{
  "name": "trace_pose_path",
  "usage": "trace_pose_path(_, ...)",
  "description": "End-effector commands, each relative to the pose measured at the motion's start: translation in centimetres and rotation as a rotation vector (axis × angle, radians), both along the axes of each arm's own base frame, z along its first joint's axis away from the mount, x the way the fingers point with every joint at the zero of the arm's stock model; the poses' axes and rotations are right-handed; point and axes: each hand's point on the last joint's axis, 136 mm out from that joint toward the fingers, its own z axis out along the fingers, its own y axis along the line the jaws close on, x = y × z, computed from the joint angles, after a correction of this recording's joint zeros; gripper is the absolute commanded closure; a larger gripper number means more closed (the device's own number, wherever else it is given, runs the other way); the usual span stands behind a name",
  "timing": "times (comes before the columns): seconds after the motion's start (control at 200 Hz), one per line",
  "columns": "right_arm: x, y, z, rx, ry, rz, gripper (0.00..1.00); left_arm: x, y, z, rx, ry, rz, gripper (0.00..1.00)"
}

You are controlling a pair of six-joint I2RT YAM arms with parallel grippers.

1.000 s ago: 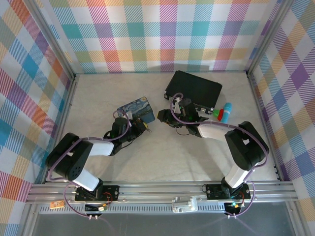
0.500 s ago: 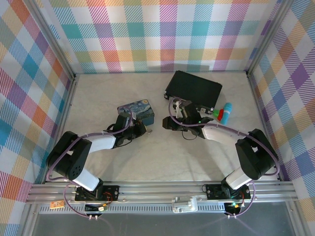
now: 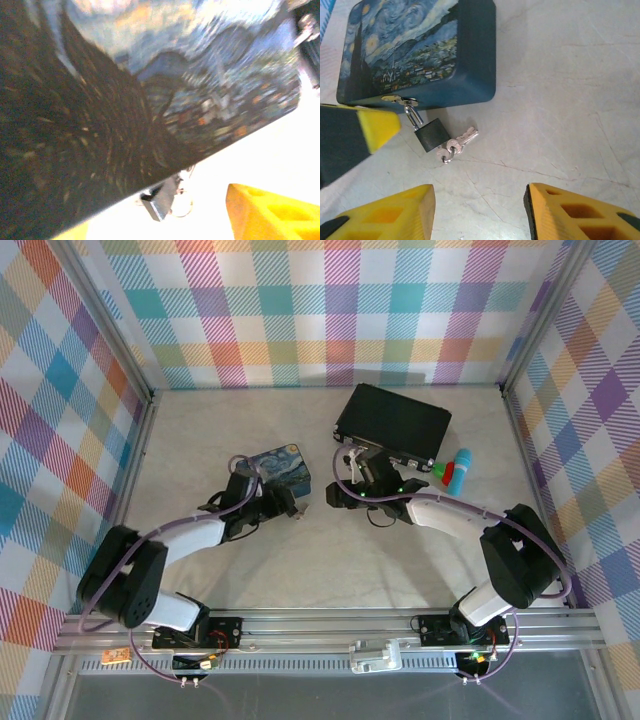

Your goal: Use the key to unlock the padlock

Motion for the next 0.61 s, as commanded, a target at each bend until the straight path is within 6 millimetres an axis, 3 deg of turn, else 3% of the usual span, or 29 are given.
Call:
trace_pose_path(0.0, -0.1, 1.2, 1.6, -0.001, -0.058, 0.062, 0.48, -0.6, 2.1, 0.7, 0.034, -0.012, 0.067, 0.25)
trace_pose_path(0.13, -1.1, 3.0, 1.6, -0.025, -0.086, 0.146, 0.48, -0.4, 3.6, 0.9, 0.065, -0.028, 0.114, 0.23)
trace_pose_path(0.24, -1.6, 4.0, 1.3, -0.032, -0.077, 0.173, 0.48, 0.8, 4.6, 1.0, 0.087, -0.061, 0.138, 0.22)
trace_pose_path(0.47, -1.8, 4.3, 1.5, -0.014, -0.071, 0.175, 0.47, 5.4, 5.7, 3.2, 0.096, -0.154, 0.142, 0.22)
trace_pose_path(0.6, -2.1, 4.1, 1.2, -0.022, -0.073, 0.188, 0.47, 5.8, 5.3, 4.8, 0.094, -0.179, 0.114, 0.22)
